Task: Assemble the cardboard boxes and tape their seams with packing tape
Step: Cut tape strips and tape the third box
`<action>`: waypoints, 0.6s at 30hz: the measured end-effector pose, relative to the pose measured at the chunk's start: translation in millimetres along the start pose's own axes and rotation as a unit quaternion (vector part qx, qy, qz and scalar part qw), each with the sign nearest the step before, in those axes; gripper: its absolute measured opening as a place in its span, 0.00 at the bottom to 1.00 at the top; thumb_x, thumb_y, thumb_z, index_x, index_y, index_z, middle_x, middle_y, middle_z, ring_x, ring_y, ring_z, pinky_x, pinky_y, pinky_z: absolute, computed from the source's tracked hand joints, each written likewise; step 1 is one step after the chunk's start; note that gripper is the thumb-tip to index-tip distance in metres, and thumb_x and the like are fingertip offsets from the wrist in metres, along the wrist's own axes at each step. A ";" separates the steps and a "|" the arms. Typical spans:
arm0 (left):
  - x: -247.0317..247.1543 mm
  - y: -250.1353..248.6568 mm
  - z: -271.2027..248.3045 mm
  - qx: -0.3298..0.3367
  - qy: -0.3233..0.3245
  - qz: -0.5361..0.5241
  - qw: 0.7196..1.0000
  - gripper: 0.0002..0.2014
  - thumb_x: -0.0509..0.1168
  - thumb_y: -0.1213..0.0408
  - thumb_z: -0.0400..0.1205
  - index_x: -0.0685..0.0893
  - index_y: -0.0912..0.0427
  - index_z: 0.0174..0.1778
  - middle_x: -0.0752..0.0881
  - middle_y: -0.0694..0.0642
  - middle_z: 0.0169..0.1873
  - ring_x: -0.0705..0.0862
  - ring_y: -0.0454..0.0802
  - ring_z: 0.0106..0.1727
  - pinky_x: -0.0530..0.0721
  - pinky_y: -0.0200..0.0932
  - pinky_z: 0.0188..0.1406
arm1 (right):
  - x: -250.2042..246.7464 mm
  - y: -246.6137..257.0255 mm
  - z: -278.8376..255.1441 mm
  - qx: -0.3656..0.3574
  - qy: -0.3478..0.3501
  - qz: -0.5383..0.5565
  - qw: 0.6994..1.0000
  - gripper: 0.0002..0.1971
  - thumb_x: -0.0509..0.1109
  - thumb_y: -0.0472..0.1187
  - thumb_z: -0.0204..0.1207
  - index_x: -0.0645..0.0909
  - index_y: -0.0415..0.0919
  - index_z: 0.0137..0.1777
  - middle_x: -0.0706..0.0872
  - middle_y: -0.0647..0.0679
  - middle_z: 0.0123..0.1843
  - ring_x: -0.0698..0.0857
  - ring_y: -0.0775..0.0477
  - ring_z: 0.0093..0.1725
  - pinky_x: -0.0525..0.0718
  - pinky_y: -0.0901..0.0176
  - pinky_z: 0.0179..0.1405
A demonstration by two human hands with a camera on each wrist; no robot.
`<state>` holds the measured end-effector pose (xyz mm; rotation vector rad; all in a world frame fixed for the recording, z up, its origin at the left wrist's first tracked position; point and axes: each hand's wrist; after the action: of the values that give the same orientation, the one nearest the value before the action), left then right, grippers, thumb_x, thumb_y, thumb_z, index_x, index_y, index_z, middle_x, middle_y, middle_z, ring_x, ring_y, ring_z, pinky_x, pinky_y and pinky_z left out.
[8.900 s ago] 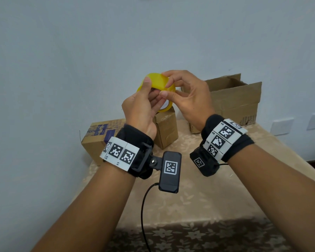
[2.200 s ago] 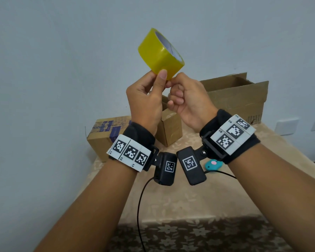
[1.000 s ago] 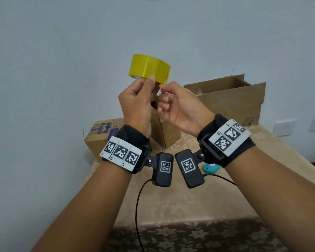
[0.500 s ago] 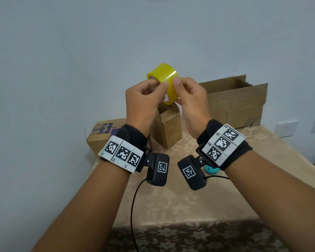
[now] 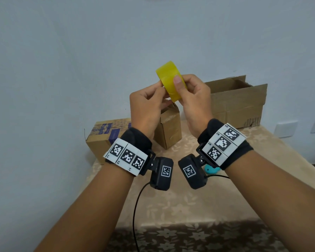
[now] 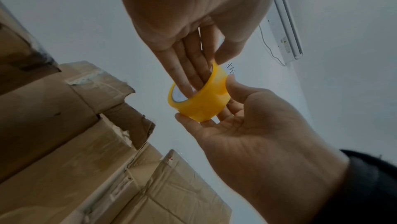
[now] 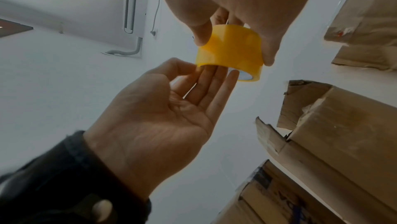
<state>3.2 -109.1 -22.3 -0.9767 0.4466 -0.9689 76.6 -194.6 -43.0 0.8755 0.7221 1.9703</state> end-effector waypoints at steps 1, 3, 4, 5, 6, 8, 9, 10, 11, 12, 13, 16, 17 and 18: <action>0.0 -1.9 -0.5 -0.006 -0.001 -0.009 1.000 0.10 0.67 0.69 0.88 0.93 0.70 0.55 0.94 0.63 0.46 0.94 0.59 0.52 0.93 0.50 0.52 | -0.4 0.3 0.5 0.001 0.003 0.004 1.000 0.07 0.71 0.43 0.87 0.87 0.43 0.48 0.92 0.40 0.47 0.89 0.45 0.48 0.89 0.41 0.53; -0.7 -5.3 -0.7 -0.018 -0.004 -0.028 0.999 0.12 0.70 0.64 0.87 0.93 0.71 0.52 0.94 0.65 0.45 0.94 0.61 0.51 0.93 0.47 0.49 | -1.5 0.8 1.2 0.006 0.011 0.013 1.000 0.07 0.71 0.43 0.87 0.87 0.44 0.48 0.91 0.42 0.46 0.88 0.44 0.47 0.89 0.39 0.54; -1.3 -6.1 -0.2 -0.022 -0.008 -0.036 0.999 0.14 0.70 0.62 0.87 0.92 0.72 0.52 0.94 0.66 0.45 0.94 0.62 0.51 0.92 0.46 0.48 | -1.7 0.8 1.1 0.008 0.017 0.015 1.000 0.07 0.71 0.42 0.87 0.87 0.43 0.48 0.90 0.42 0.46 0.88 0.44 0.47 0.88 0.40 0.53; -2.0 -6.6 0.5 -0.026 -0.014 -0.042 0.999 0.14 0.70 0.62 0.87 0.92 0.73 0.52 0.94 0.67 0.45 0.94 0.62 0.51 0.92 0.44 0.47 | -1.6 0.6 0.9 0.010 0.022 0.016 1.000 0.07 0.71 0.42 0.86 0.87 0.43 0.48 0.90 0.42 0.46 0.87 0.44 0.47 0.88 0.40 0.53; -2.5 -6.8 1.0 -0.030 -0.020 -0.046 0.998 0.14 0.70 0.63 0.87 0.92 0.73 0.52 0.94 0.68 0.45 0.94 0.61 0.49 0.91 0.43 0.45 | -1.2 0.5 0.4 0.010 0.028 0.016 0.999 0.07 0.71 0.42 0.86 0.87 0.43 0.48 0.90 0.41 0.46 0.87 0.44 0.48 0.88 0.41 0.53; -2.5 -7.3 1.3 -0.040 -0.034 -0.050 0.997 0.13 0.69 0.64 0.88 0.92 0.73 0.52 0.93 0.68 0.45 0.94 0.58 0.46 0.90 0.41 0.42 | -0.8 0.0 -0.7 0.011 0.035 0.015 0.999 0.06 0.71 0.41 0.86 0.87 0.42 0.48 0.91 0.39 0.47 0.88 0.44 0.48 0.88 0.42 0.52; -2.0 -8.0 1.4 -0.048 -0.039 -0.052 0.997 0.12 0.68 0.65 0.88 0.92 0.72 0.51 0.93 0.68 0.45 0.94 0.57 0.44 0.90 0.41 0.41 | -1.2 0.0 -1.0 0.010 0.037 0.013 0.999 0.06 0.71 0.41 0.86 0.87 0.41 0.48 0.91 0.40 0.47 0.88 0.44 0.48 0.88 0.43 0.52; -1.6 -9.0 1.5 -0.056 -0.044 -0.055 0.996 0.12 0.68 0.66 0.88 0.92 0.71 0.50 0.93 0.67 0.44 0.93 0.56 0.43 0.90 0.41 0.40 | -1.6 0.0 -1.5 0.007 0.039 0.008 0.999 0.06 0.71 0.40 0.86 0.87 0.40 0.49 0.91 0.40 0.47 0.88 0.45 0.48 0.88 0.44 0.51; -1.3 -9.9 1.7 -0.064 -0.047 -0.057 0.995 0.11 0.67 0.66 0.88 0.92 0.70 0.49 0.94 0.65 0.42 0.93 0.55 0.41 0.90 0.41 0.40 | -2.1 0.1 -1.7 0.005 0.040 0.004 0.999 0.06 0.71 0.39 0.87 0.87 0.40 0.49 0.90 0.40 0.47 0.88 0.45 0.48 0.88 0.44 0.51; -1.3 -10.8 2.0 -0.071 -0.050 -0.057 0.995 0.11 0.67 0.67 0.88 0.92 0.68 0.47 0.94 0.63 0.40 0.93 0.54 0.40 0.90 0.41 0.39 | -2.4 -0.3 -2.1 0.002 0.041 0.002 0.999 0.06 0.71 0.38 0.87 0.86 0.38 0.50 0.91 0.39 0.47 0.88 0.45 0.48 0.88 0.43 0.52; -1.5 -11.5 2.2 -0.077 -0.053 -0.056 0.994 0.11 0.67 0.67 0.88 0.92 0.66 0.45 0.93 0.61 0.38 0.93 0.52 0.39 0.90 0.42 0.39 | -2.7 -0.8 -2.5 -0.001 0.044 -0.001 0.999 0.06 0.70 0.38 0.87 0.86 0.37 0.51 0.91 0.36 0.48 0.88 0.44 0.49 0.88 0.41 0.53; -2.8 -12.2 2.5 -0.082 -0.055 -0.043 0.994 0.12 0.66 0.66 0.88 0.91 0.64 0.42 0.92 0.59 0.34 0.92 0.51 0.37 0.90 0.42 0.37 | -4.0 -3.1 -3.2 -0.011 0.056 -0.015 0.998 0.08 0.70 0.39 0.87 0.86 0.33 0.53 0.91 0.32 0.52 0.88 0.42 0.51 0.87 0.35 0.58; -3.5 -12.1 2.5 -0.085 -0.053 -0.040 0.994 0.12 0.67 0.65 0.88 0.91 0.65 0.43 0.93 0.60 0.35 0.92 0.52 0.37 0.90 0.41 0.37 | -4.5 -3.8 -3.3 -0.014 0.061 -0.022 0.998 0.08 0.70 0.39 0.87 0.86 0.33 0.53 0.91 0.32 0.52 0.88 0.43 0.51 0.87 0.36 0.59; -4.3 -12.0 2.6 -0.088 -0.049 -0.039 0.994 0.13 0.68 0.63 0.88 0.91 0.67 0.44 0.93 0.63 0.37 0.93 0.53 0.38 0.90 0.41 0.36 | -5.4 -4.2 -3.4 -0.017 0.067 -0.029 0.997 0.08 0.70 0.39 0.87 0.86 0.33 0.53 0.91 0.33 0.52 0.89 0.43 0.52 0.88 0.37 0.58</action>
<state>-3.0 -106.7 -11.1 -1.2032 0.4184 -0.9578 78.0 -197.8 -49.8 0.6998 0.7806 1.9987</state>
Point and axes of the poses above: each hand's wrist, its own z-axis towards the middle knuckle, its own x-axis out of the palm, y = z × x
